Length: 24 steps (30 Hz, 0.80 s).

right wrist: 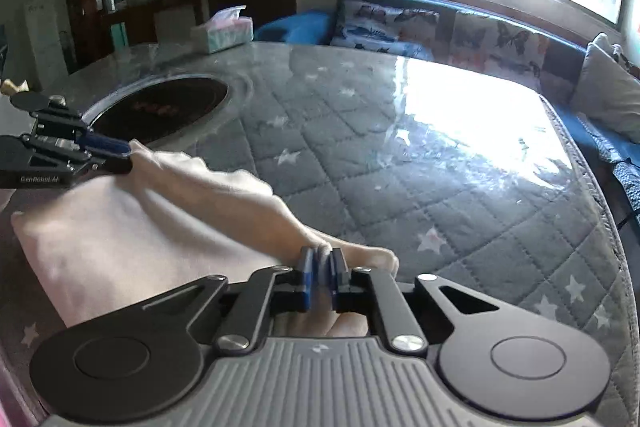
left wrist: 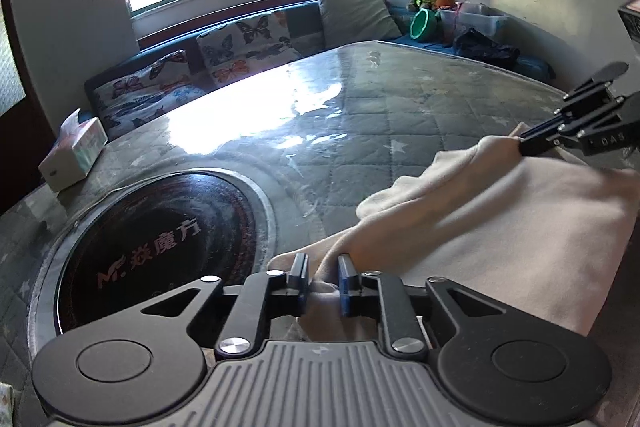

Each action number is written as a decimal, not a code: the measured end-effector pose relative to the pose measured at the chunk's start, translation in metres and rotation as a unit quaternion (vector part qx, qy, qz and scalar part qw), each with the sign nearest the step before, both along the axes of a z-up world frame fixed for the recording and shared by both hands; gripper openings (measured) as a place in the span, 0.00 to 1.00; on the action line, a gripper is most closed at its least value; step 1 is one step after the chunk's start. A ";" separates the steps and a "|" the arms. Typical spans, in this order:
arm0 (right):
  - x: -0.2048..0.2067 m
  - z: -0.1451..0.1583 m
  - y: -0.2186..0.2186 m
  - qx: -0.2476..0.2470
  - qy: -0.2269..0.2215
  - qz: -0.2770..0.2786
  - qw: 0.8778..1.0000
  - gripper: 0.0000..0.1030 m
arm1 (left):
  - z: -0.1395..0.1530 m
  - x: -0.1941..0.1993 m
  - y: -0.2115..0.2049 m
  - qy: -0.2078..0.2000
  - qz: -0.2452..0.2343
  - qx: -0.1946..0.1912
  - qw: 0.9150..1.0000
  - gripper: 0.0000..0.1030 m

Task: Fold clothes
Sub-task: 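Lay the held hem over the collar with both grippers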

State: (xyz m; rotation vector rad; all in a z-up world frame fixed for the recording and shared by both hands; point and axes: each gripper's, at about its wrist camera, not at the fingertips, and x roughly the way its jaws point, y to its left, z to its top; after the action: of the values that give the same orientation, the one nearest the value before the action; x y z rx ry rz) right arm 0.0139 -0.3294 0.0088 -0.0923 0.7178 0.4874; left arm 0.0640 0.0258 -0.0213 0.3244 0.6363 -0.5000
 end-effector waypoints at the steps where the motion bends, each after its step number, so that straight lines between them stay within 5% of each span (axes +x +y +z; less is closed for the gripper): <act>1: 0.000 0.002 0.001 0.000 -0.002 0.000 1.000 0.13 | 0.002 0.000 0.002 -0.001 0.001 -0.003 1.000 0.19; 12: 0.012 0.002 0.030 -0.002 -0.003 0.025 1.000 0.15 | 0.031 -0.009 -0.018 -0.004 -0.026 -0.059 0.998 0.14; 24: 0.031 -0.019 0.066 -0.012 0.014 0.048 0.999 0.14 | 0.002 0.023 -0.043 0.038 -0.023 -0.051 0.998 0.14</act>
State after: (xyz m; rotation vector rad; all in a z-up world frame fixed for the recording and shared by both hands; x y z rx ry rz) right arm 0.0449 -0.2637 -0.0099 -0.1427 0.7488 0.5729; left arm 0.0869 -0.0169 -0.0192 0.2254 0.6764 -0.5888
